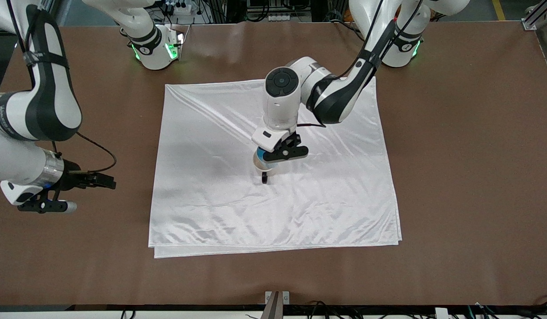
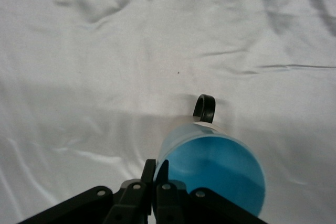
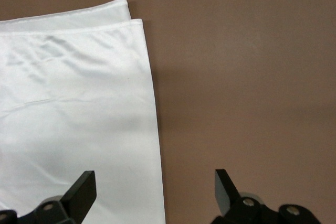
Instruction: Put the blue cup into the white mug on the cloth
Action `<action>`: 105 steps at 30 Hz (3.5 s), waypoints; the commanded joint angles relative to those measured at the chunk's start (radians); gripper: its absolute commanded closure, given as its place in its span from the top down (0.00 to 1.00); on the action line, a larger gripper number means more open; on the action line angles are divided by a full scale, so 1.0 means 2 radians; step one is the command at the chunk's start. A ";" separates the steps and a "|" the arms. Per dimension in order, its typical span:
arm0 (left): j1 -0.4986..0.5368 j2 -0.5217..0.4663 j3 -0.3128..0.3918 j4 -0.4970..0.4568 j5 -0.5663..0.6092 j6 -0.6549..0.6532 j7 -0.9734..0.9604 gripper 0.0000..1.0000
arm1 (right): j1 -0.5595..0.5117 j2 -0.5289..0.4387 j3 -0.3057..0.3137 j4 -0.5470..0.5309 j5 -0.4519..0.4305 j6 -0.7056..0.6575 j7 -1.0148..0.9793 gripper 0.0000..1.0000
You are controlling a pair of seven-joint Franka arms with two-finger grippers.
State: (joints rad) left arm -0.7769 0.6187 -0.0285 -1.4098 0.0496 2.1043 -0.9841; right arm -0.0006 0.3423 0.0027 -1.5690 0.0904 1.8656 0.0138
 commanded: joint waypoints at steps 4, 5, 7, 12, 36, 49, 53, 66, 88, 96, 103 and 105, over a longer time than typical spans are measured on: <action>-0.010 0.017 0.002 0.015 -0.009 0.005 -0.021 0.00 | -0.006 -0.071 0.006 -0.035 -0.009 -0.041 0.002 1.00; -0.010 0.017 0.002 0.015 -0.009 0.006 -0.024 0.00 | -0.006 -0.073 0.006 -0.035 -0.009 -0.044 0.002 1.00; -0.015 0.020 0.002 0.015 -0.009 0.008 -0.027 0.00 | -0.006 -0.079 0.006 -0.035 -0.009 -0.052 0.002 1.00; -0.019 0.028 0.002 0.015 -0.009 0.009 -0.030 0.00 | -0.007 -0.096 0.006 -0.035 -0.010 -0.068 0.002 1.00; -0.022 0.027 0.007 0.015 -0.003 0.037 -0.054 1.00 | -0.009 -0.146 0.009 -0.035 -0.018 -0.090 0.061 1.00; 0.047 -0.088 0.033 0.015 0.007 0.009 0.077 1.00 | -0.010 -0.173 0.013 -0.053 -0.050 -0.104 0.061 1.00; 0.070 -0.099 0.042 0.016 0.007 -0.042 0.137 1.00 | -0.010 -0.175 0.014 -0.048 -0.050 -0.124 0.061 1.00; 0.075 -0.191 0.100 0.014 0.062 -0.185 0.194 1.00 | -0.012 -0.179 0.019 -0.002 -0.049 -0.189 0.058 1.00; 0.149 -0.247 0.185 0.009 0.005 -0.237 0.358 1.00 | -0.010 -0.179 0.022 0.010 -0.043 -0.187 0.058 1.00; 0.212 -0.282 0.185 0.001 -0.086 -0.303 0.382 1.00 | -0.011 -0.179 0.027 0.010 -0.043 -0.183 0.049 1.00; 0.341 -0.292 0.077 -0.014 -0.093 -0.313 0.385 1.00 | -0.011 -0.178 0.027 0.010 -0.043 -0.181 0.034 1.00; 0.372 -0.292 0.038 -0.015 -0.089 -0.312 0.382 1.00 | -0.011 -0.178 0.027 0.010 -0.043 -0.180 0.035 1.00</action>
State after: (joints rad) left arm -0.2097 0.0547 0.2394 -1.4032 -0.1067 1.4793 -0.2259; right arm -0.0094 -0.0093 0.0448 -1.5537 0.0119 1.5021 0.1007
